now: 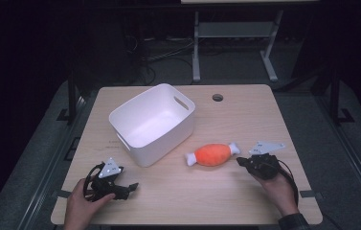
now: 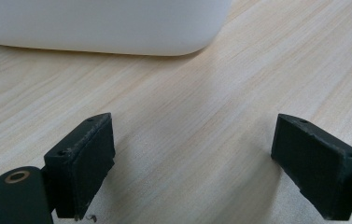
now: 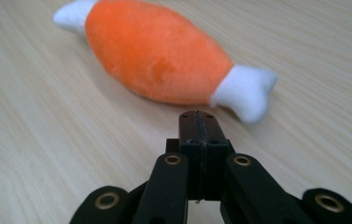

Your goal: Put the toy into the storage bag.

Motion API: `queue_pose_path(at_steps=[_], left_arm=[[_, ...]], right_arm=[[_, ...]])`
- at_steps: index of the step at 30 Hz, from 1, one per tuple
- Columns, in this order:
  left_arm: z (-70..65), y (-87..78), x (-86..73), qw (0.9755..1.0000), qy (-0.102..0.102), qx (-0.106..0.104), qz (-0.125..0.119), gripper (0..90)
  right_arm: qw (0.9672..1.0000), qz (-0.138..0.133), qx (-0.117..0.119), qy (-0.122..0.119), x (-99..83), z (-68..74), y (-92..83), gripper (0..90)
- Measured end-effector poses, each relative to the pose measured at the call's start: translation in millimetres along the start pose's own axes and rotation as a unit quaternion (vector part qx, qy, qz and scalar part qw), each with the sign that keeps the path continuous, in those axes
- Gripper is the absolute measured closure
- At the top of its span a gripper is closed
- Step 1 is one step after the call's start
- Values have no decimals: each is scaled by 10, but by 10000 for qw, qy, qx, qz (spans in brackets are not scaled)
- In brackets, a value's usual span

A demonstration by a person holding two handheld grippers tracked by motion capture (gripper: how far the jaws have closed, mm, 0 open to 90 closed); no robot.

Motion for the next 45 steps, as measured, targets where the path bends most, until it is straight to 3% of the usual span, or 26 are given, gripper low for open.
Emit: queue_pose_path(at_steps=[5, 17, 23, 36, 45], left_arm=[[0, 1, 1, 10000, -6, 9, 6, 125], [-4, 3, 4, 10000, -34, 15, -12, 125], [-3, 1, 3, 10000, -33, 9, 11, 125], [-4, 2, 4, 10000, -36, 13, 1, 125], [-4, 2, 4, 10000, -37, 14, 0, 125]], right_arm=[[9999, -67, 60, -59, 120, -24, 46, 897], [9999, -47, 140, 15, 302, -126, 193, 895], [9996, -182, 194, 95, 422, -171, 237, 895], [9997, -8, 160, 197, 598, -278, 529, 895], [9996, 139, 148, 183, 564, -291, 590, 895]])
Point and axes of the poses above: each handheld gripper's, and its own axes: y roughly forward along the jaws, x roughly out of its top, z roughly to its left, the point moved 5 cm from there along y, roughly forward along the jaws, and after that the axes turned 13 degrees about y, right-handed, at the moved point
